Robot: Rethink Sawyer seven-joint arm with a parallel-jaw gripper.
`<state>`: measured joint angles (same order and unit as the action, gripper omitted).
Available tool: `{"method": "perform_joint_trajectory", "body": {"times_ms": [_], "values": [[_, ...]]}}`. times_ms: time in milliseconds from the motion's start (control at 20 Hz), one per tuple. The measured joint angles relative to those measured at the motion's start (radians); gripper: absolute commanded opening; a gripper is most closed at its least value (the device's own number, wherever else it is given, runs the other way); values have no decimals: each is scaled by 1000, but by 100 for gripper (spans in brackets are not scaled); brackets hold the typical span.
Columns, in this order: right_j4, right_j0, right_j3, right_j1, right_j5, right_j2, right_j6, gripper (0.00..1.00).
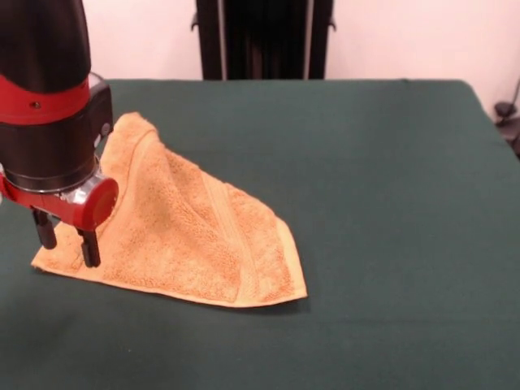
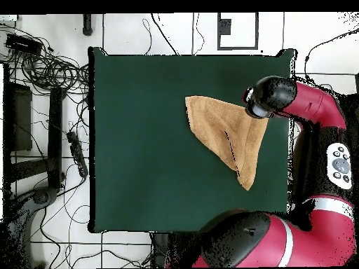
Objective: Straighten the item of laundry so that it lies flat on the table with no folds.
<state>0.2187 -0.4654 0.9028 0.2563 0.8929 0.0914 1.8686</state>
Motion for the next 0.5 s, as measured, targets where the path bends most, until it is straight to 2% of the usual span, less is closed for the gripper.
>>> {"method": "perform_joint_trajectory", "body": {"times_ms": [500], "values": [[-12, 1, 10, -34, -2, -14, 0, 100]]}}
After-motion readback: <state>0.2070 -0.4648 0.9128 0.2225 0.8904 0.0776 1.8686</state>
